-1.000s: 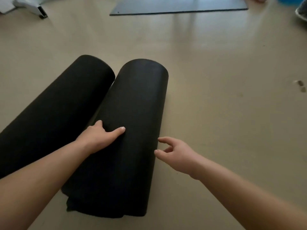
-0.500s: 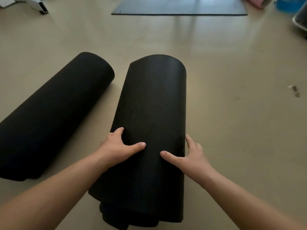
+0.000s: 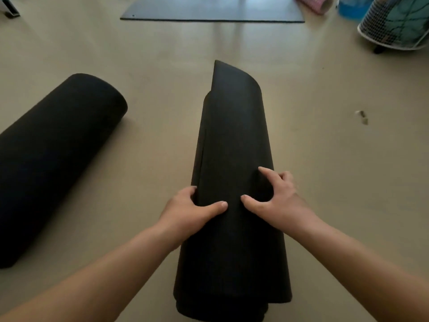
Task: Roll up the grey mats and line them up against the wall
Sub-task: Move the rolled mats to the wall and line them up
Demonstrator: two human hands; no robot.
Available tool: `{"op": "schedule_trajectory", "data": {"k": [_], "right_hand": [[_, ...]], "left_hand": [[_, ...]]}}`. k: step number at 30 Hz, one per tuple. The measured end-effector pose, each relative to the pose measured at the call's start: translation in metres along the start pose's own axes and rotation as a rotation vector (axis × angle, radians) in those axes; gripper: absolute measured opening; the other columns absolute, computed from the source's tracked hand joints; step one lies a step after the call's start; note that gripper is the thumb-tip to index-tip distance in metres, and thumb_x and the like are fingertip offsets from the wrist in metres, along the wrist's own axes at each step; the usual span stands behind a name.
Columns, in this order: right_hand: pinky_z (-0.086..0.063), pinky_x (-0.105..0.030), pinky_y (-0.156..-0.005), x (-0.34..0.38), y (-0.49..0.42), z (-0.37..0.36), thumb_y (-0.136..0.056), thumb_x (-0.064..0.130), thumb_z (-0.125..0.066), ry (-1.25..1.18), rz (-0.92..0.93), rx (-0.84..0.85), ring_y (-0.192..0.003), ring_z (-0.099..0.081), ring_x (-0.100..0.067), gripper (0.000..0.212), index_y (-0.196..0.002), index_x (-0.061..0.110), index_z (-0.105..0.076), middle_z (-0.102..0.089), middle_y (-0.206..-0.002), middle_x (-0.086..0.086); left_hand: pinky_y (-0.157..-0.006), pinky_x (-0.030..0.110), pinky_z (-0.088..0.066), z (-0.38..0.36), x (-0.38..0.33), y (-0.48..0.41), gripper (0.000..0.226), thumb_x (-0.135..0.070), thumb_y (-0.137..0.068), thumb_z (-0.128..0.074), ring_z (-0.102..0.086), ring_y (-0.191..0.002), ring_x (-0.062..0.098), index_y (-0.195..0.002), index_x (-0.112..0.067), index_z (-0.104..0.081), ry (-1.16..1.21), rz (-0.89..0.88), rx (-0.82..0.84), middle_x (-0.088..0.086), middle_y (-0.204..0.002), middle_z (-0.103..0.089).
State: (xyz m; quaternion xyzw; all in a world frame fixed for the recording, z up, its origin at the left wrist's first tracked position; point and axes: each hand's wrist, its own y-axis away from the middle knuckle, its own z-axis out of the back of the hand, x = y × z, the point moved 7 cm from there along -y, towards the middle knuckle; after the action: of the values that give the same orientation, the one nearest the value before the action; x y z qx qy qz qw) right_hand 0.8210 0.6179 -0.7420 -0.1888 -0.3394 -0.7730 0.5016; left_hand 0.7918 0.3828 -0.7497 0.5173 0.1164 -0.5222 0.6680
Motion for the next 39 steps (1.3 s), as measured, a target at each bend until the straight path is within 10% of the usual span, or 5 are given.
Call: {"op": "schedule_trajectory", "data": {"k": [3,20,29,35,39], "right_hand": [[-0.056,-0.043,-0.096,-0.015,0.005,0.021,-0.08,0.064,-0.073,0.025,-0.01,-0.097,-0.12,-0.052,-0.016,0.068,-0.141,0.044,-0.049,-0.042,-0.124,0.008],[-0.056,-0.037,-0.073,-0.064,0.026,0.1,-0.093,0.033,-0.062,0.326,0.031,-0.253,-0.083,-0.062,-0.025,0.019,-0.086,0.016,-0.069,-0.063,-0.086,0.0],[-0.035,-0.032,-0.06,-0.162,0.082,0.131,-0.094,0.026,-0.059,0.288,-0.337,-0.407,-0.075,-0.06,-0.032,0.027,-0.071,0.012,-0.058,-0.057,-0.073,-0.005],[-0.055,-0.037,-0.066,-0.25,0.146,0.097,-0.092,0.009,-0.061,-0.401,-0.818,-0.249,-0.081,-0.065,-0.024,0.029,-0.121,0.007,-0.066,-0.068,-0.094,-0.006],[-0.064,-0.039,-0.08,-0.256,0.163,0.089,-0.09,0.027,-0.071,-0.096,-0.814,0.318,-0.1,-0.069,-0.019,0.079,-0.16,0.025,-0.032,-0.061,-0.128,-0.001]], "left_hand": [[-0.088,0.03,-0.059,-0.029,-0.033,0.001,0.043,-0.054,-0.074,-0.089,-0.065,-0.093,-0.001,-0.106,-0.051,-0.06,-0.024,-0.186,-0.071,-0.019,-0.109,-0.069],[-0.115,0.033,-0.043,-0.134,-0.056,0.015,0.126,-0.048,-0.062,-0.099,-0.049,-0.13,0.006,-0.162,-0.046,-0.022,0.072,-0.197,0.158,-0.012,-0.156,-0.045],[-0.11,0.054,-0.043,-0.233,-0.142,0.025,0.124,-0.082,-0.056,-0.078,-0.045,-0.142,0.027,-0.158,-0.053,-0.015,-0.644,-0.554,0.144,-0.005,-0.153,-0.049],[-0.119,0.049,-0.035,-0.308,-0.175,0.076,0.066,-0.043,-0.098,-0.065,-0.03,-0.149,0.018,-0.158,-0.039,-0.038,-0.823,-1.042,0.396,-0.011,-0.163,-0.04],[-0.119,0.052,-0.029,-0.301,-0.169,0.064,0.087,-0.058,-0.092,-0.066,-0.024,-0.152,0.028,-0.162,-0.033,-0.022,-0.988,-1.016,0.209,0.0,-0.168,-0.028]]}}
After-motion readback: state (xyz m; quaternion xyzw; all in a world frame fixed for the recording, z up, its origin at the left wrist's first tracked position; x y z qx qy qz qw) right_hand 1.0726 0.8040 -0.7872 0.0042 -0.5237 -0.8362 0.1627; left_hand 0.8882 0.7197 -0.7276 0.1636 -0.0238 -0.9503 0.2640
